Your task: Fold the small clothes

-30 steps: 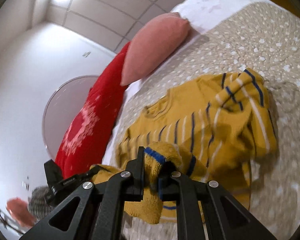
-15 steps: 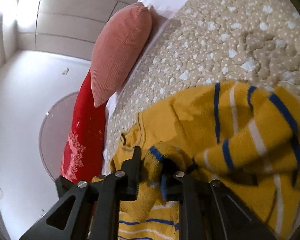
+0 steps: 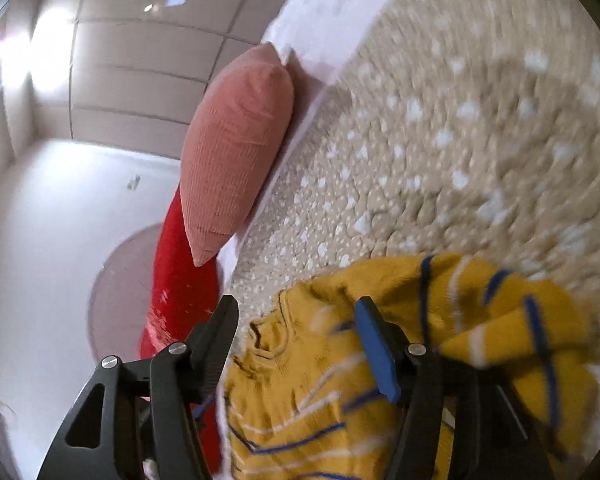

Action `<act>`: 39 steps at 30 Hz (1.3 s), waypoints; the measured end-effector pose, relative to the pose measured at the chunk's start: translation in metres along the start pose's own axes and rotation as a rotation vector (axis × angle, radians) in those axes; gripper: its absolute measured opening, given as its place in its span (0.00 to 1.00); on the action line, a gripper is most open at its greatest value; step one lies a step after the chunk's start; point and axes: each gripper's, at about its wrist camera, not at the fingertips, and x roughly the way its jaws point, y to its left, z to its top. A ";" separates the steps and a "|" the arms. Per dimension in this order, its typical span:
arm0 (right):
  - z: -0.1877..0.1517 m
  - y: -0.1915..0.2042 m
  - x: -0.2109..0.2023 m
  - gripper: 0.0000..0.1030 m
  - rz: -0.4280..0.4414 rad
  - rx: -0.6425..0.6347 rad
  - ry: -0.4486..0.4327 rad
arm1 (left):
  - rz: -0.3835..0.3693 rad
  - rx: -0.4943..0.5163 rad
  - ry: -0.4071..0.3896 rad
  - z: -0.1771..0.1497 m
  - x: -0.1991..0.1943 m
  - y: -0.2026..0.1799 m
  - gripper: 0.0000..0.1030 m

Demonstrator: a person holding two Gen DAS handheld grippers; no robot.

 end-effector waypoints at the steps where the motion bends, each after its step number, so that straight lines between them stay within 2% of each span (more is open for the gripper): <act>1: -0.004 0.008 -0.013 0.64 -0.050 -0.071 -0.006 | 0.021 0.025 -0.004 -0.007 -0.007 0.003 0.51; 4: -0.026 0.025 -0.047 0.65 -0.209 -0.275 -0.008 | 0.077 0.085 -0.012 -0.028 -0.026 0.012 0.52; 6: -0.046 0.029 -0.063 0.65 -0.276 -0.372 0.004 | 0.106 0.121 -0.019 -0.046 -0.039 0.018 0.52; 8: -0.068 0.026 -0.069 0.65 -0.304 -0.420 0.027 | 0.138 0.149 -0.022 -0.065 -0.047 0.023 0.52; 11: -0.094 0.013 -0.056 0.64 -0.338 -0.434 0.087 | 0.170 0.145 -0.002 -0.084 -0.049 0.030 0.52; 12: -0.100 0.008 -0.048 0.43 -0.364 -0.435 0.105 | 0.177 0.138 0.006 -0.088 -0.049 0.032 0.52; 13: -0.102 0.004 -0.044 0.27 -0.378 -0.438 0.115 | 0.181 0.130 0.012 -0.093 -0.051 0.034 0.52; 14: -0.100 0.000 -0.045 0.18 -0.377 -0.426 0.113 | 0.182 0.124 0.014 -0.097 -0.054 0.036 0.52; 15: -0.096 -0.004 -0.050 0.13 -0.381 -0.401 0.096 | 0.183 0.127 0.009 -0.101 -0.057 0.036 0.52; 16: -0.090 -0.007 -0.054 0.12 -0.408 -0.382 0.078 | 0.189 0.133 -0.001 -0.104 -0.060 0.037 0.52; 17: -0.086 -0.011 -0.060 0.11 -0.463 -0.368 0.048 | 0.203 0.142 -0.015 -0.106 -0.064 0.038 0.52; 19: -0.080 -0.017 -0.068 0.03 -0.615 -0.374 -0.013 | 0.225 0.152 -0.031 -0.107 -0.062 0.037 0.52; 20: -0.078 -0.022 -0.071 0.01 -0.736 -0.391 -0.046 | 0.233 0.155 -0.030 -0.108 -0.060 0.039 0.52; 21: -0.077 -0.026 -0.074 0.02 -0.760 -0.387 -0.044 | 0.237 0.156 -0.025 -0.108 -0.056 0.041 0.52; 23: -0.077 -0.031 -0.089 0.02 -0.669 -0.330 -0.034 | 0.229 0.156 -0.016 -0.110 -0.048 0.044 0.52; 26: -0.090 -0.005 -0.100 0.02 -0.660 -0.428 -0.072 | 0.216 0.171 0.007 -0.110 -0.029 0.044 0.54; 27: -0.095 0.008 -0.097 0.06 -0.635 -0.464 -0.064 | 0.215 0.172 0.017 -0.111 -0.021 0.044 0.54; 28: -0.101 0.024 -0.091 0.11 -0.600 -0.503 -0.045 | 0.211 0.167 0.028 -0.111 -0.015 0.044 0.55; 30: -0.106 0.051 -0.072 0.42 -0.541 -0.587 -0.022 | 0.208 0.160 0.030 -0.113 -0.008 0.042 0.56; 33: -0.102 0.082 -0.034 0.60 -0.578 -0.698 -0.031 | 0.206 0.171 0.016 -0.113 -0.007 0.040 0.58; 35: -0.084 0.091 0.013 0.63 -0.651 -0.746 -0.005 | 0.201 0.167 0.016 -0.111 -0.006 0.041 0.59; 36: -0.073 0.088 0.037 0.63 -0.719 -0.756 0.023 | 0.196 0.164 0.016 -0.110 -0.006 0.041 0.59; 37: -0.064 0.080 0.055 0.63 -0.736 -0.743 0.068 | 0.191 0.161 0.016 -0.109 -0.005 0.042 0.60; 38: -0.056 0.073 0.066 0.50 -0.715 -0.712 0.122 | 0.188 0.159 0.018 -0.109 -0.004 0.042 0.60; 39: -0.050 0.064 0.075 0.07 -0.671 -0.666 0.190 | 0.187 0.163 0.018 -0.108 -0.003 0.042 0.60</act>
